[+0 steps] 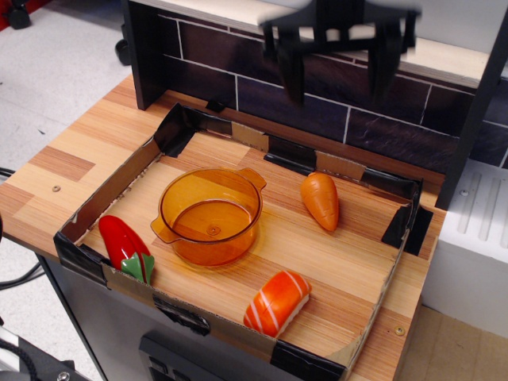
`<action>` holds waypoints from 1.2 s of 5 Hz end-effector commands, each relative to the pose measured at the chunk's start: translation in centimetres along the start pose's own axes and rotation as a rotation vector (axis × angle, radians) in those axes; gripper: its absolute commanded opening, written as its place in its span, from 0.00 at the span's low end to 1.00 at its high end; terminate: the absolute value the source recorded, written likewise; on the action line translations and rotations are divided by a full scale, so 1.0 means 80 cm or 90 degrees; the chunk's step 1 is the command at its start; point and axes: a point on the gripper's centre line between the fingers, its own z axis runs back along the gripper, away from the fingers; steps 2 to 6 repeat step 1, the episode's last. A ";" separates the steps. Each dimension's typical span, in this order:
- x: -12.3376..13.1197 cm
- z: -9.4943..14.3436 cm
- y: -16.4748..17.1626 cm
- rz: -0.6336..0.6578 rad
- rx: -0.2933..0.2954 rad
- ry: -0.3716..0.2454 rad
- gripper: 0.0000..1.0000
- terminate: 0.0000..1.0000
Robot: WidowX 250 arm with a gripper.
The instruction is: Take carrot out of pot
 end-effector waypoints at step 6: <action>-0.002 0.020 0.007 0.004 -0.023 -0.030 1.00 1.00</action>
